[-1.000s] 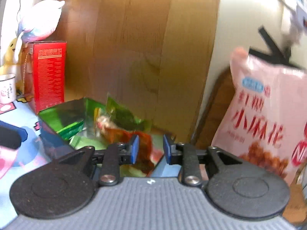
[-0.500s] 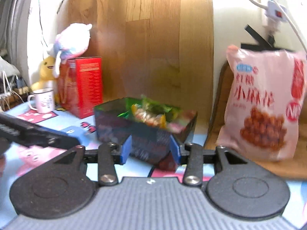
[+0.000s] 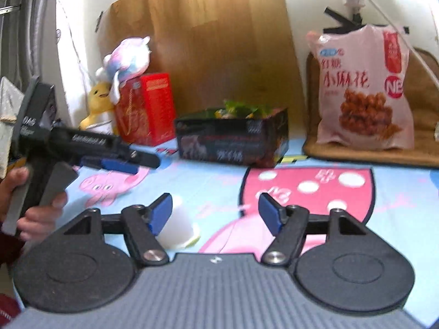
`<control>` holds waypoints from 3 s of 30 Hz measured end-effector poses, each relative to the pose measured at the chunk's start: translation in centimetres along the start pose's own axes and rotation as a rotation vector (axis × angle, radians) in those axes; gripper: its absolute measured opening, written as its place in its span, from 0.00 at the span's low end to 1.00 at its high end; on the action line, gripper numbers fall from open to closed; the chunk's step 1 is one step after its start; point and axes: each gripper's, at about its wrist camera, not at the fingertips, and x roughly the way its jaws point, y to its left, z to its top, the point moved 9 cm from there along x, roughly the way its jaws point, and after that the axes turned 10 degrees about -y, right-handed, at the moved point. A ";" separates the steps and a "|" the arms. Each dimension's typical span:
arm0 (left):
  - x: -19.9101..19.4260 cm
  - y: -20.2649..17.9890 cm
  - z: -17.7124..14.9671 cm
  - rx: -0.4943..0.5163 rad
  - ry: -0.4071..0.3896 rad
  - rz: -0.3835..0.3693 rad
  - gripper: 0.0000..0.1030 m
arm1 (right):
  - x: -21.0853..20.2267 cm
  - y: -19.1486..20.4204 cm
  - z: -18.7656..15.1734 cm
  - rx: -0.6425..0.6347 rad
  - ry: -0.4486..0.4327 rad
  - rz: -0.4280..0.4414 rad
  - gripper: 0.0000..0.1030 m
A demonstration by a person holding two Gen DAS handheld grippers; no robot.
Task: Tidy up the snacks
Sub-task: 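Withdraw the left gripper from the tin back over the sheet, then reach the left gripper to the white jelly cup and close on it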
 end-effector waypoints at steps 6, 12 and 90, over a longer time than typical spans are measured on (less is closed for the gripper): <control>0.2 0.7 -1.4 -0.025 -0.001 0.001 0.87 | 1.1 1.9 -1.9 -0.015 0.066 0.035 0.72; 0.5 1.2 -1.8 -0.051 -0.014 -0.001 0.87 | 1.9 2.8 -2.7 -0.060 0.115 0.035 0.75; -0.2 -7.1 -4.5 0.058 0.135 -0.259 0.39 | 5.1 4.9 -3.5 -0.166 0.210 0.084 0.40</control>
